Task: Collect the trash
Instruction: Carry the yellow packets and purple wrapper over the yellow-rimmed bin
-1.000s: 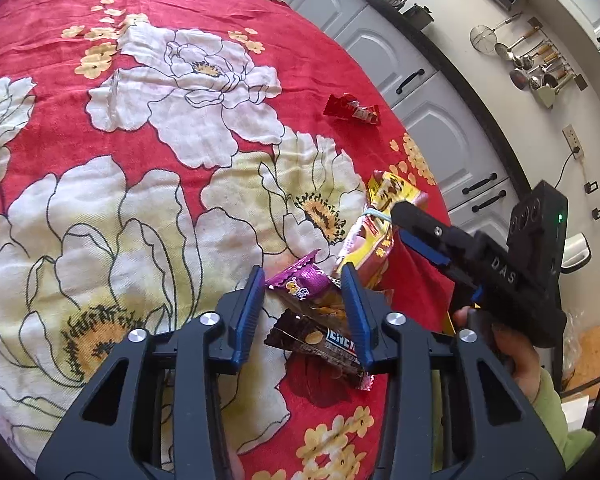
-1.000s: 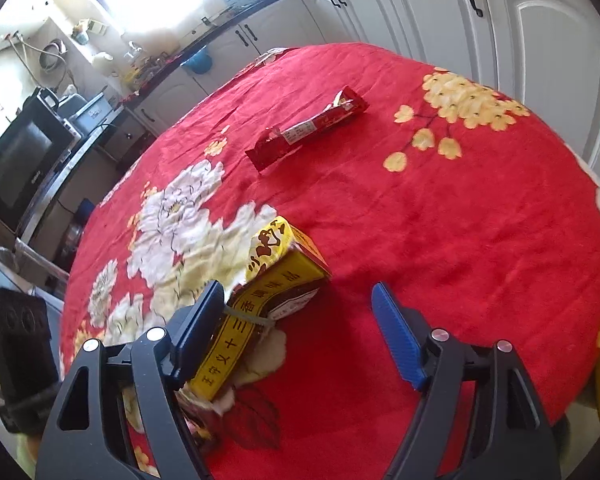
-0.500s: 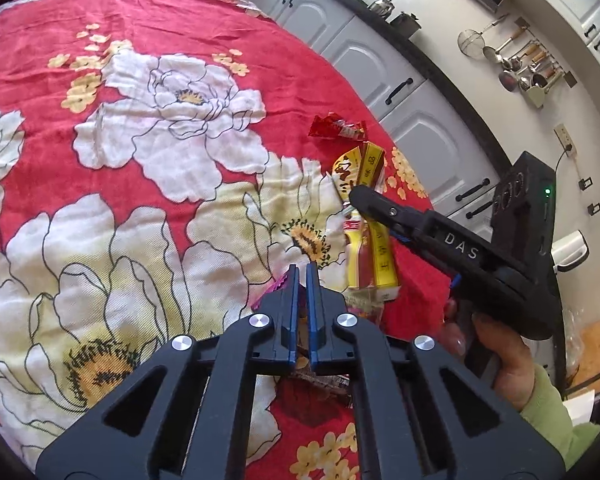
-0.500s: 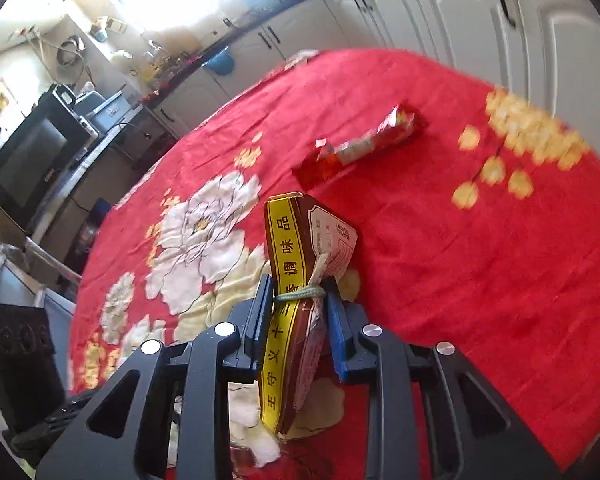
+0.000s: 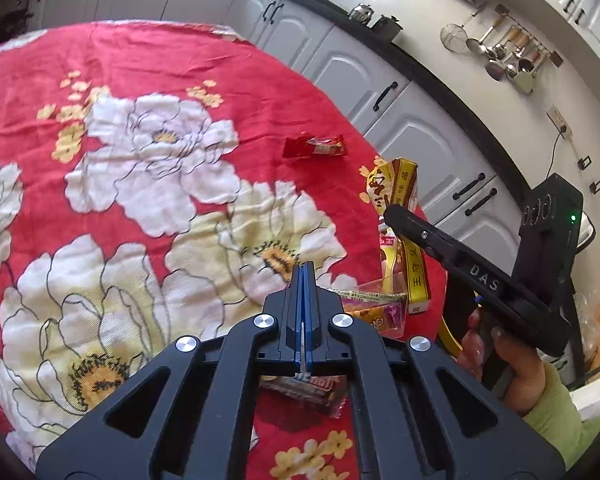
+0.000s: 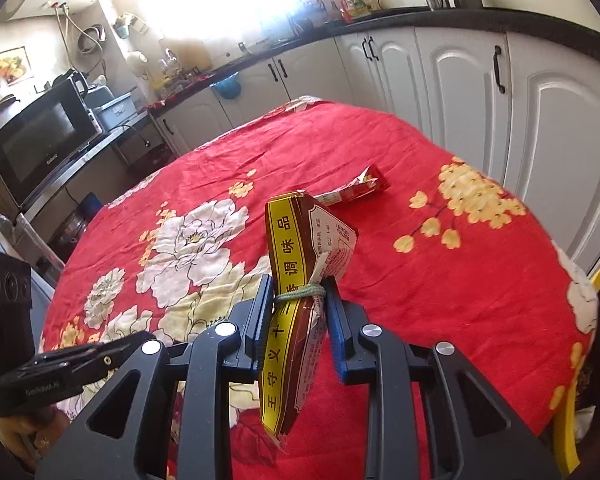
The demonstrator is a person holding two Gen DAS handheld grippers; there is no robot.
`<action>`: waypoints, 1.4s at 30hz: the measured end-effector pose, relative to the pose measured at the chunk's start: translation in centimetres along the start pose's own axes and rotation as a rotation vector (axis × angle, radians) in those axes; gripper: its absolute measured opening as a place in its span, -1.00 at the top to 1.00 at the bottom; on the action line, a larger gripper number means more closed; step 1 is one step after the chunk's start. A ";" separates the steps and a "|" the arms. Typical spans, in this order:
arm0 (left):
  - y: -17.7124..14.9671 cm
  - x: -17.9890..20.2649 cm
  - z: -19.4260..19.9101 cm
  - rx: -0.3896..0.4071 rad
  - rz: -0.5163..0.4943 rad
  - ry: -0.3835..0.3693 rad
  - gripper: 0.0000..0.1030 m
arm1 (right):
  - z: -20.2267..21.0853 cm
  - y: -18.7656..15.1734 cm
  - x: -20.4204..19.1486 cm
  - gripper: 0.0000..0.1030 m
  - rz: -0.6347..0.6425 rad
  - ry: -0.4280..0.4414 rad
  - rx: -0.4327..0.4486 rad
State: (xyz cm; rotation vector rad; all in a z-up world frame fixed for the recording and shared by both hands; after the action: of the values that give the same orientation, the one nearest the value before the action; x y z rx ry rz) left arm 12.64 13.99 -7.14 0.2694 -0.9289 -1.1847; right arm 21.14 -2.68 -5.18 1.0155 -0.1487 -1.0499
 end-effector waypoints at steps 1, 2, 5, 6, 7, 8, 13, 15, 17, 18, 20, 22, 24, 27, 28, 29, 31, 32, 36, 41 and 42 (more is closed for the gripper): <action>0.1 0.4 0.0 0.004 -0.010 0.001 1.00 | 0.3 0.0 0.1 0.52 0.002 -0.002 0.005; 0.2 0.8 0.0 0.008 -0.021 0.003 1.00 | 0.6 0.0 0.2 0.52 0.003 -0.005 0.011; 0.5 1.7 -0.2 0.016 -0.045 0.004 1.00 | 1.6 0.0 0.8 0.52 -0.004 -0.013 0.028; 0.6 2.2 -0.3 0.020 -0.056 0.003 1.00 | 2.1 0.1 1.2 0.52 -0.007 -0.017 0.036; 0.7 2.6 -0.3 0.022 -0.063 0.003 1.00 | 2.4 0.1 1.5 0.52 -0.009 -0.019 0.042; 0.8 3.0 -0.4 0.024 -0.070 0.003 1.00 | 2.8 0.2 1.8 0.52 -0.012 -0.023 0.049; 1.5 5.4 -1.4 0.032 -0.105 -0.009 1.00 | 4.9 0.9 3.8 0.52 -0.034 -0.044 0.089; 1.8 6.5 -1.8 0.033 -0.119 -0.017 1.00 | 5.8 1.2 4.6 0.52 -0.042 -0.056 0.107; 2.0 7.5 -2.3 0.033 -0.129 -0.025 1.00 | 6.8 1.5 5.7 0.52 -0.058 -0.067 0.126; 2.2 8.1 -2.6 0.032 -0.134 -0.029 1.00 | 7.2 1.6 6.1 0.52 -0.062 -0.071 0.133; 2.4 9.1 -3.3 0.028 -0.146 -0.037 1.00 | 8.2 1.8 7.1 0.52 -0.071 -0.085 0.151; 2.4 10.0 -3.8 0.023 -0.154 -0.046 1.00 | 9.1 2.0 8.2 0.52 -0.081 -0.096 0.167; 2.4 11.0 -4.5 0.018 -0.167 -0.055 1.00 | 9.9 2.0 9.0 0.52 -0.089 -0.108 0.178; 2.3 12.7 -5.3 0.008 -0.187 -0.074 1.00 | 11.2 2.0 10.7 0.52 -0.109 -0.128 0.196; 2.3 13.2 -5.6 0.005 -0.193 -0.079 1.00 | 11.5 2.0 11.2 0.52 -0.114 -0.133 0.200; 2.2 13.7 -5.9 0.002 -0.198 -0.084 1.00 | 11.9 1.9 11.6 0.52 -0.120 -0.139 0.204; 2.1 14.9 -6.6 -0.004 -0.212 -0.097 1.00 | 12.7 1.8 12.6 0.52 -0.132 -0.155 0.215; 2.0 15.6 -6.9 -0.008 -0.220 -0.104 1.00 | 13.1 1.7 13.0 0.52 -0.138 -0.161 0.219; 1.7 18.0 -8.2 -0.019 -0.245 -0.124 1.00 | 14.7 1.3 15.2 0.52 -0.165 -0.191 0.238; 1.1 20.9 -9.8 -0.041 -0.275 -0.155 1.00 | 16.6 0.6 17.8 0.52 -0.198 -0.230 0.256; 1.0 21.5 -10.2 -0.044 -0.282 -0.161 1.00 | 17.0 0.4 18.3 0.52 -0.208 -0.236 0.260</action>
State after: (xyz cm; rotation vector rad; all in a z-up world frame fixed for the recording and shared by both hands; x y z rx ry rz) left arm 22.32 -7.27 -2.57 0.2793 -1.0268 -1.5022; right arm 21.90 -27.39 -1.61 1.1559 -0.3863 -1.3653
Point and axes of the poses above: each gripper's, at about its wrist camera, not at the fingertips, and z roughly against the way its jaws point, x to its right, y to its top, the point moved 3 cm from there along -z, roughly the way its jaws point, and after that the axes turned 5 degrees about x, right-handed, at the moved point
